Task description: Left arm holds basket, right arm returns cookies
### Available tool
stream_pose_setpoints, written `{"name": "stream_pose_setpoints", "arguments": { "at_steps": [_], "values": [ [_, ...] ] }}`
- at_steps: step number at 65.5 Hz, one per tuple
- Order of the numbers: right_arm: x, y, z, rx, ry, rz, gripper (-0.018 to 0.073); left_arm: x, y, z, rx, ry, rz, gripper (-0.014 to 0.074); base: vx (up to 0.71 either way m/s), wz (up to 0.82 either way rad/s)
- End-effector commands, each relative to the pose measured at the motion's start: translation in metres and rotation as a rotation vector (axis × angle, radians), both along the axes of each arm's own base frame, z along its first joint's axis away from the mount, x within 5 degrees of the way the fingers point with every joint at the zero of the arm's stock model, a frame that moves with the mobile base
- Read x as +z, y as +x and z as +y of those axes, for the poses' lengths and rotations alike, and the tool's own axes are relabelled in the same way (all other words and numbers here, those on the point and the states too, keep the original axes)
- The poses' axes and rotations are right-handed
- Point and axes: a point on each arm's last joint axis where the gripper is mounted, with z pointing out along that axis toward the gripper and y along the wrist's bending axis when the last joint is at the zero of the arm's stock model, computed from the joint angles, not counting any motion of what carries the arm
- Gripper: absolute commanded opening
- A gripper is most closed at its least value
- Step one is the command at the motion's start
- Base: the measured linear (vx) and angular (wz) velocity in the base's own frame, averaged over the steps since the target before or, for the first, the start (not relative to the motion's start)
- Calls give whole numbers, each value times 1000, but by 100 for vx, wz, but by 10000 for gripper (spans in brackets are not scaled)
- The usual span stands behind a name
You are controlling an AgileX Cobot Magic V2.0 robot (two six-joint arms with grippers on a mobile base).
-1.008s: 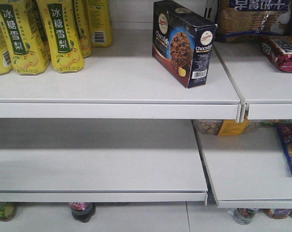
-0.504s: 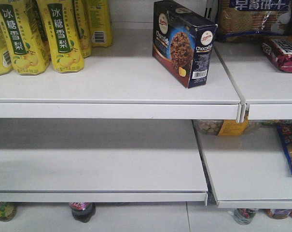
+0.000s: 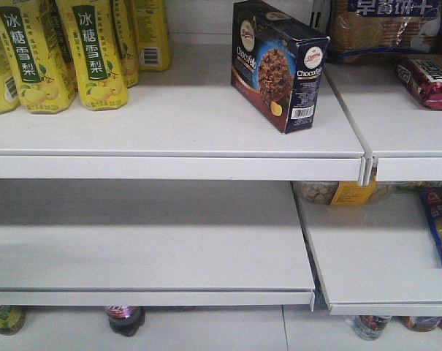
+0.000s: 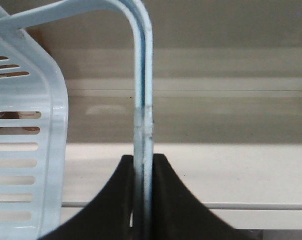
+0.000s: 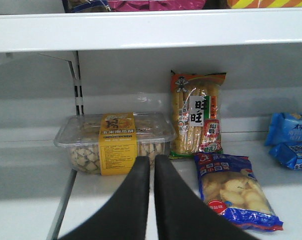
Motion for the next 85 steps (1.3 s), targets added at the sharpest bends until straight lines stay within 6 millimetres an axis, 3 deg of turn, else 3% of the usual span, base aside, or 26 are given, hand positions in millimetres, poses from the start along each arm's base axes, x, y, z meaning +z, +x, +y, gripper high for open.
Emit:
{"name": "stream_pose_setpoints", "arguments": {
  "at_steps": [1, 28, 85],
  "values": [
    [0, 0, -1, -9, -55, -47, -10, 20, -1, 1, 10, 47, -144, -3, 0, 0],
    [-7, 0, -1, -10, 36, 16, -10, 20, -1, 1, 10, 47, -144, -3, 0, 0],
    [-7, 0, -1, -11, 38, 19, -10, 20, -1, 1, 10, 47, -144, -3, 0, 0]
  ]
}}
